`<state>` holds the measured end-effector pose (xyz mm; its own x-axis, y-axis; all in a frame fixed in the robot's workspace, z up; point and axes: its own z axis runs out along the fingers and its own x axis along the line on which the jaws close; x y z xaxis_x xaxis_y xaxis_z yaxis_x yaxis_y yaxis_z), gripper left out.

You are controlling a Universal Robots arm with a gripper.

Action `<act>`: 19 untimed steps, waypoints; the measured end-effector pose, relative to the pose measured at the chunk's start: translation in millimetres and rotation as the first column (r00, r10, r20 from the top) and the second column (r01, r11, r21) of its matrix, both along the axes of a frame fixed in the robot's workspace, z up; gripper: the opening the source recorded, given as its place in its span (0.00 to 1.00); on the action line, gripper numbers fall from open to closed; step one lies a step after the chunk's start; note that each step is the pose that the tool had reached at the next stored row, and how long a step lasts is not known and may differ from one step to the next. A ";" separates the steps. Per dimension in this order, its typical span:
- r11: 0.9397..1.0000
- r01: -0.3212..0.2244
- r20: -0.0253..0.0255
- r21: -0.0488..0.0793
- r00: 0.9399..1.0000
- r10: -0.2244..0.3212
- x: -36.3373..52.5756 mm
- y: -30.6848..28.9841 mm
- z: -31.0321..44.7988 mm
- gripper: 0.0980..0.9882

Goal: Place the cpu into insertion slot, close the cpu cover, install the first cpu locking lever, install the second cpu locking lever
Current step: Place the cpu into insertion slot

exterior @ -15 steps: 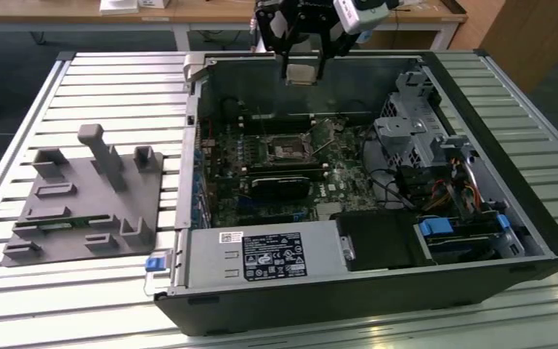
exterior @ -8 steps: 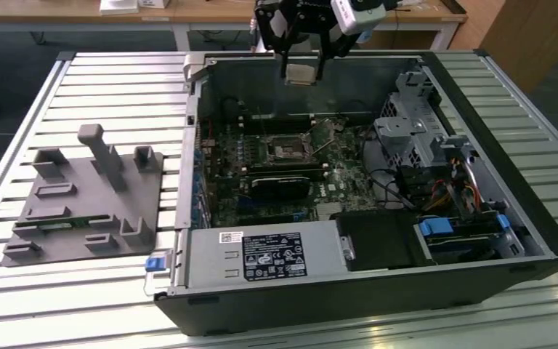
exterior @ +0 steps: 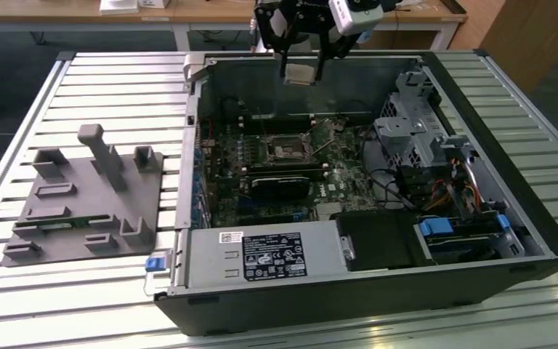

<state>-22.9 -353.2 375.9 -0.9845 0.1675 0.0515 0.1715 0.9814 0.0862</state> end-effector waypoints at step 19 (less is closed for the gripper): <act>0.992 0.129 -0.010 -0.001 0.992 -0.129 -0.5 0.0 -0.5 0.50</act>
